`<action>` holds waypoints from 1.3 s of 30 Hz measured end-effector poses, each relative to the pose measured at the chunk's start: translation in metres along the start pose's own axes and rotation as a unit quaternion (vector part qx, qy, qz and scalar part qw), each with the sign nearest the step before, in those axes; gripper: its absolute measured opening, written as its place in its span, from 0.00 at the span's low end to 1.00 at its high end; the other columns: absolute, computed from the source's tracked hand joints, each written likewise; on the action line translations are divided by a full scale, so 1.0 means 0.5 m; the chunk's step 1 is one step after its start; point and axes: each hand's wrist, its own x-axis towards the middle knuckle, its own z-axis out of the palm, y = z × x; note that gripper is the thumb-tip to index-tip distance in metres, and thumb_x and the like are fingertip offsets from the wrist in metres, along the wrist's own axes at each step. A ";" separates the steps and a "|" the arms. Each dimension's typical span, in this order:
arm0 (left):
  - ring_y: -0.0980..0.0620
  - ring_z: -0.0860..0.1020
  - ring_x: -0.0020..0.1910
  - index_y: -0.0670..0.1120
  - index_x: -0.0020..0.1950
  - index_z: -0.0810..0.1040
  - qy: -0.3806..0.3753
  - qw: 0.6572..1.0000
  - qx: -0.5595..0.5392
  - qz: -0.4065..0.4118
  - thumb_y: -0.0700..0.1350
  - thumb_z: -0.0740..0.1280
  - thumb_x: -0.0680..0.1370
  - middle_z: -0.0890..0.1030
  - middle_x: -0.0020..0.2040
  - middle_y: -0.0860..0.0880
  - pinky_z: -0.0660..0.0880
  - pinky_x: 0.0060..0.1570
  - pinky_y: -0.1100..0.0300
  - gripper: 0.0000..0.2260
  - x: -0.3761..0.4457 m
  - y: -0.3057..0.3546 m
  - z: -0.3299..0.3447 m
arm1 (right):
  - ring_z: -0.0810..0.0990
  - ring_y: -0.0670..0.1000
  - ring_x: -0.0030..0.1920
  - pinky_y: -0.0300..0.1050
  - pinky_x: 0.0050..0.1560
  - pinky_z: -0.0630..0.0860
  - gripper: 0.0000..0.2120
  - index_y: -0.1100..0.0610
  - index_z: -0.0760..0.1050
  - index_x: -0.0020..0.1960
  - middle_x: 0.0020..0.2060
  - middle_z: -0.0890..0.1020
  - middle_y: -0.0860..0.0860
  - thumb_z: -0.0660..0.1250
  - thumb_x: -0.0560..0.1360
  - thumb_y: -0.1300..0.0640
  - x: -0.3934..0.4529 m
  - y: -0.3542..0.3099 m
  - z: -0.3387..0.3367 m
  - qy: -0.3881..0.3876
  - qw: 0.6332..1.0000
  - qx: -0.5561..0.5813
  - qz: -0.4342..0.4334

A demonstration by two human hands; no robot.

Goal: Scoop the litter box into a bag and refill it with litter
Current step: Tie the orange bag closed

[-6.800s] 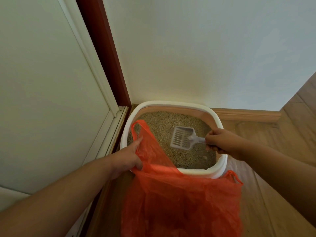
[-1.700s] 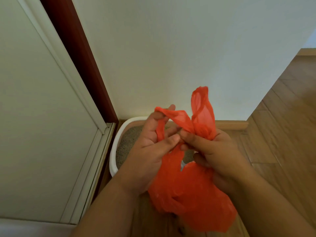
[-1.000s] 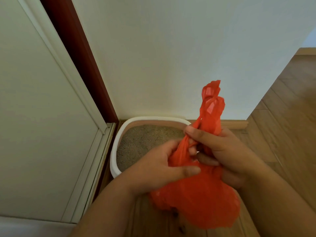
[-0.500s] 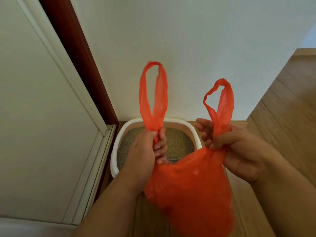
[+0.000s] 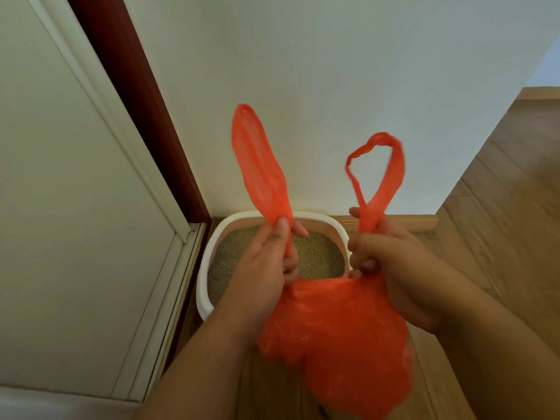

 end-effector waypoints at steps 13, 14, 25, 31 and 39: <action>0.57 0.69 0.26 0.47 0.47 0.83 0.033 0.974 -0.222 0.032 0.47 0.59 0.85 0.73 0.32 0.49 0.78 0.34 0.59 0.15 -0.005 0.026 0.005 | 0.86 0.64 0.44 0.58 0.55 0.82 0.14 0.58 0.80 0.61 0.32 0.79 0.60 0.59 0.83 0.55 -0.008 -0.013 -0.013 -0.004 0.998 0.051 -0.021; 0.56 0.69 0.25 0.47 0.47 0.82 0.026 0.974 -0.224 0.035 0.48 0.59 0.85 0.73 0.31 0.49 0.76 0.29 0.60 0.14 -0.008 0.029 0.006 | 0.82 0.61 0.35 0.57 0.53 0.84 0.14 0.57 0.80 0.61 0.28 0.72 0.57 0.59 0.84 0.54 -0.007 -0.011 -0.008 0.005 0.998 0.043 -0.037; 0.55 0.57 0.22 0.44 0.45 0.76 0.023 0.985 -0.171 0.010 0.44 0.55 0.86 0.60 0.26 0.50 0.57 0.22 0.61 0.14 0.003 0.021 -0.024 | 0.82 0.55 0.52 0.51 0.55 0.78 0.21 0.61 0.76 0.64 0.48 0.83 0.53 0.54 0.79 0.76 -0.002 0.008 -0.008 -0.084 0.996 0.006 -0.039; 0.56 0.61 0.26 0.43 0.52 0.79 0.029 0.978 -0.204 -0.022 0.46 0.59 0.85 0.64 0.31 0.50 0.58 0.25 0.62 0.11 0.006 0.025 -0.022 | 0.84 0.58 0.55 0.53 0.56 0.81 0.10 0.61 0.76 0.60 0.44 0.85 0.58 0.59 0.83 0.60 -0.002 0.003 0.003 -0.039 0.993 0.075 -0.079; 0.56 0.61 0.30 0.52 0.67 0.82 -0.092 0.979 -0.180 0.001 0.48 0.60 0.83 0.65 0.35 0.50 0.59 0.30 0.62 0.16 -0.018 0.038 -0.002 | 0.56 0.45 0.27 0.39 0.25 0.59 0.09 0.54 0.64 0.44 0.31 0.60 0.49 0.57 0.79 0.66 0.010 0.018 0.031 0.020 0.973 0.228 -0.015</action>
